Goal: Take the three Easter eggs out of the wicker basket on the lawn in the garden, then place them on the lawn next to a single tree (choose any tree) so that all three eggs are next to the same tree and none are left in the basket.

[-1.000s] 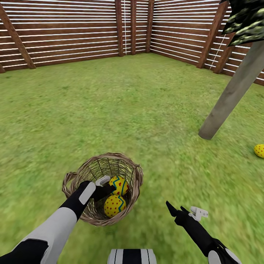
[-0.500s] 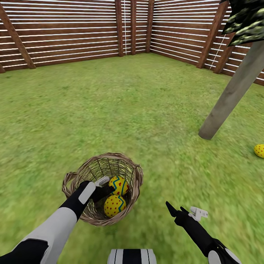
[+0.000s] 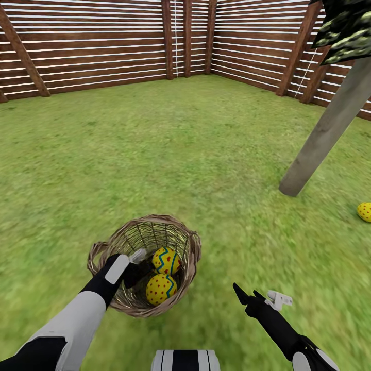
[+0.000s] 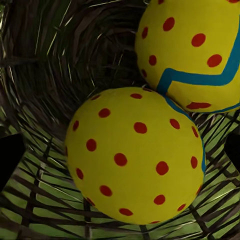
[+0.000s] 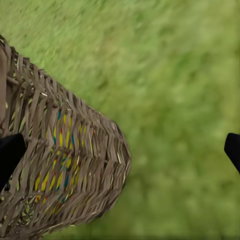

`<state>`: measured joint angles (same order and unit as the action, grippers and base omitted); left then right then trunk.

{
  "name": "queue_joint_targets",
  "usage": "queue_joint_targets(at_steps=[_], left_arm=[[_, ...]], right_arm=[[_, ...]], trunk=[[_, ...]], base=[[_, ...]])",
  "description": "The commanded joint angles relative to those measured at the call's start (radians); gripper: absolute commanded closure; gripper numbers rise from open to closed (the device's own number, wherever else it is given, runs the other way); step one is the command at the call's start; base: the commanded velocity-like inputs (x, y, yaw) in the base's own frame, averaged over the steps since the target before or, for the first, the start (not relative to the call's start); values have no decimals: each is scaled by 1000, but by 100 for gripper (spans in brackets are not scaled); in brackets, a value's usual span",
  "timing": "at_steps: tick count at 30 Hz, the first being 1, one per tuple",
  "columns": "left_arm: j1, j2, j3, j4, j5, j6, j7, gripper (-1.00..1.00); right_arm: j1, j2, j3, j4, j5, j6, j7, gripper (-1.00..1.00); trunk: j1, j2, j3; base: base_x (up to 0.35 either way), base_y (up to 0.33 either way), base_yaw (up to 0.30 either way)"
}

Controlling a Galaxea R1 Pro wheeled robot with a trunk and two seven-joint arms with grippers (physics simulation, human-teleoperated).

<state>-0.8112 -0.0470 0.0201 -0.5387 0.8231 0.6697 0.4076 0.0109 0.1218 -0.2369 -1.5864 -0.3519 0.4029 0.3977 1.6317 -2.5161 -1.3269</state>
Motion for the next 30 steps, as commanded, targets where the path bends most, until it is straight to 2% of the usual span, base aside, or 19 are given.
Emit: queue_joint_targets(at_steps=[1,3,14,17,25,30], left_arm=[[0,0,3,-2,11,2,11,-100],[0,-1,5,-1,11,3,13,-100],[0,-1,7,-1,7,9,6,-100],[1,-1,7,-1,6,26,4,-100],[0,-1,8,-1,6,42,-3,-100],[0,-1,9,-1,7,43,-6,-100]], right_arm=[[0,1,-2,-1,-9,9,3,-100],[0,1,-2,-1,-9,9,3,-100],[0,1,-3,-1,-9,9,3,-100],[0,1,-2,-1,-9,8,3,-100],[0,0,-5,-1,-9,8,8,-100],[0,-1,-13,-1,-10,9,75,-100]], trunk=[[0,-1,-4],[1,-1,-12],[1,-1,-12],[3,-2,-24],[3,-2,-24],[3,-2,-24]], base=[[0,0,0],[0,0,0],[0,0,0],[0,0,0],[0,0,0],[0,0,0]])
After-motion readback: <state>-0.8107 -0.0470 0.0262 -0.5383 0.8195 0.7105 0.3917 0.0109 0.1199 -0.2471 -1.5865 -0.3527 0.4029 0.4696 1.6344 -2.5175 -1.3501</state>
